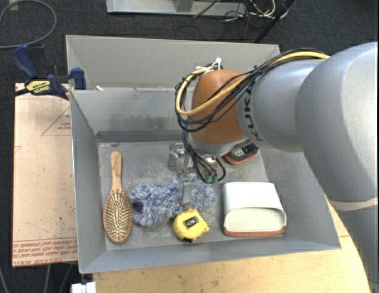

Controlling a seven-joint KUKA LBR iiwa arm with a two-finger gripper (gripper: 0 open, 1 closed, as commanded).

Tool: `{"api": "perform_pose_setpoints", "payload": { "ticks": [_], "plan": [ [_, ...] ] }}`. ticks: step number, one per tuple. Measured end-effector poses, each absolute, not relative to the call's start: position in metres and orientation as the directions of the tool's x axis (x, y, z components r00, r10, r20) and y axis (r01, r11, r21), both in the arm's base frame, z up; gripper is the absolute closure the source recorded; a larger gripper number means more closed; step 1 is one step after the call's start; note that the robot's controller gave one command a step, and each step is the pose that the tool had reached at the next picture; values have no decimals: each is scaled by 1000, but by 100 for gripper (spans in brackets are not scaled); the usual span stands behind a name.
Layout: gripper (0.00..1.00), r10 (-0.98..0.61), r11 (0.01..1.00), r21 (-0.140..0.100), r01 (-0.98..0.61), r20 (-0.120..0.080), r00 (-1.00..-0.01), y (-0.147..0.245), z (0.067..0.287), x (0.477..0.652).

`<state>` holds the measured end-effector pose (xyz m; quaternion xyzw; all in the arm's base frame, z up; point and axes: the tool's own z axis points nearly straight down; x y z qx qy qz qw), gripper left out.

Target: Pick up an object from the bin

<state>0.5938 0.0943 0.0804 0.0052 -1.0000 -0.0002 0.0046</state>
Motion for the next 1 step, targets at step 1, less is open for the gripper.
{"api": "perform_pose_setpoints", "payload": {
  "ticks": [1],
  "plan": [
    [0, -32, 999, 0, -32, 11, -999, 103, 91, 591]
  ]
}}
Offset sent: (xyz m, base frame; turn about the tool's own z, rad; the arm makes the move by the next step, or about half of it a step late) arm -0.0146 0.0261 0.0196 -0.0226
